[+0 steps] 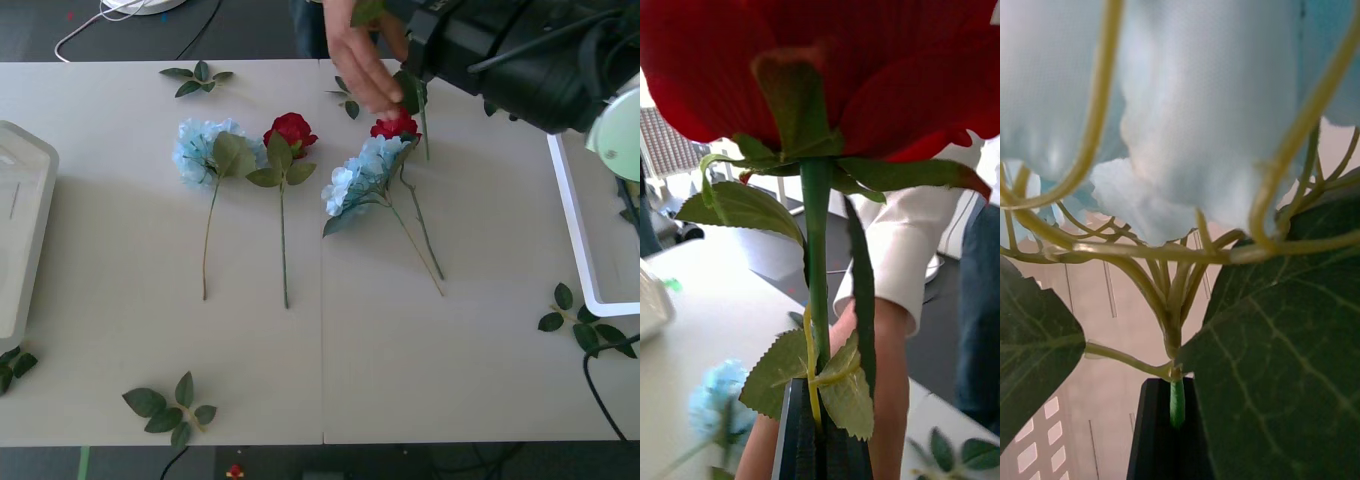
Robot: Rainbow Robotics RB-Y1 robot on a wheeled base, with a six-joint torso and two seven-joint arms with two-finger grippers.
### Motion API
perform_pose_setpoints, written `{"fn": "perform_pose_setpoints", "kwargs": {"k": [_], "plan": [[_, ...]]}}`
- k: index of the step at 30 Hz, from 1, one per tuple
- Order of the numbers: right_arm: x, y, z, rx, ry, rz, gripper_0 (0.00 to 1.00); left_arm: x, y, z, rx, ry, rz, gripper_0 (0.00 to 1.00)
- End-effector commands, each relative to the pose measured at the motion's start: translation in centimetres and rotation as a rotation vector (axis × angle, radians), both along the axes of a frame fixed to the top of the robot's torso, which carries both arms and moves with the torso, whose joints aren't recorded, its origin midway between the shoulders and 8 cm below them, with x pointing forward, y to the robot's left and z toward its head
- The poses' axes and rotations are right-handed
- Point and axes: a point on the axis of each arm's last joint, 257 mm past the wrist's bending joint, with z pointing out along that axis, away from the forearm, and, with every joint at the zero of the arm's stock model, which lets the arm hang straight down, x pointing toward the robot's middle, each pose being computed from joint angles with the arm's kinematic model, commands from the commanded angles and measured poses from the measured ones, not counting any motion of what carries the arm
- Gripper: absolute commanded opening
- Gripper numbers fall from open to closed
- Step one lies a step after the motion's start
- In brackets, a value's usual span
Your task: Place the red flowers into the right box and the blue flowers into the left box. If a person shows an open palm, hand one flower to the person first, then continue sorting.
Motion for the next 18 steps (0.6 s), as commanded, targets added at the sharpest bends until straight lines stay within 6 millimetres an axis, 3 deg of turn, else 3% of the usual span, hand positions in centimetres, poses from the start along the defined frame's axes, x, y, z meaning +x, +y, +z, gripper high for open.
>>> {"fn": "perform_pose_setpoints", "kwargs": {"k": [1,9,18], "plan": [[0.0,2.7,2.1,-0.024,-0.114,0.028,0.0,0.2,1.1,2.8,0.019,-0.029,0.034,0.0],[1.2,4.7,1.9,0.006,-0.16,0.018,0.0,0.2,1.1,2.8,0.019,-0.029,0.034,0.0],[1.1,4.7,1.9,0.028,-0.141,0.031,0.0,0.2,1.1,2.8,0.019,-0.029,0.034,0.0]]}}
